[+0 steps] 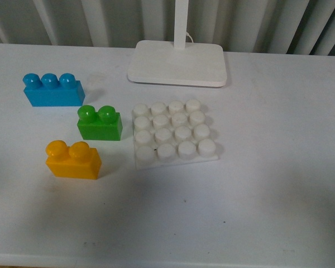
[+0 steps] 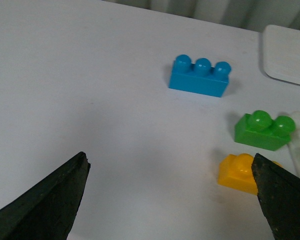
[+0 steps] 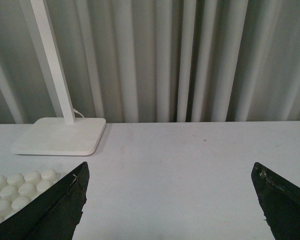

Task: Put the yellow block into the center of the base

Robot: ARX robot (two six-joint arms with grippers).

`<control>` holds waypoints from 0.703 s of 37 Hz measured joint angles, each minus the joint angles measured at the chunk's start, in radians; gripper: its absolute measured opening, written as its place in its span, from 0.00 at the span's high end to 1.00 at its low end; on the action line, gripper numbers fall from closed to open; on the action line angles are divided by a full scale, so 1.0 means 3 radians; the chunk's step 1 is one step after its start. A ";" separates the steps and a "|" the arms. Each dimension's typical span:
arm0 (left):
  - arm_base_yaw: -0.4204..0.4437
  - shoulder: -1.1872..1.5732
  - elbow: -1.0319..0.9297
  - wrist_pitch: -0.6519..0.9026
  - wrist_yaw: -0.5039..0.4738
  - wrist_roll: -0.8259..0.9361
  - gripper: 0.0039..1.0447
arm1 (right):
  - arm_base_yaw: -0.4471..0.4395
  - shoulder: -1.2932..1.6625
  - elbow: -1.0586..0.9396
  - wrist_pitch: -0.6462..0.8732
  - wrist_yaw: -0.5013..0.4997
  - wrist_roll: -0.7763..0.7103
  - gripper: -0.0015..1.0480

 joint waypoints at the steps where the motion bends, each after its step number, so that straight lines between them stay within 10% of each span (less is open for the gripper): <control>1: -0.0081 0.0175 0.0005 0.0159 -0.0006 -0.0009 0.06 | 0.0000 0.0000 0.0000 0.0000 0.0001 0.0000 0.09; 9: -0.0623 0.1606 0.0172 0.1261 -0.0060 -0.0003 0.06 | 0.0000 0.0000 0.0000 0.0000 0.0000 0.0000 0.09; 26: -0.0881 0.2745 0.0492 0.1845 -0.0092 0.0196 0.06 | 0.0000 0.0000 0.0000 0.0000 0.0000 -0.0001 0.09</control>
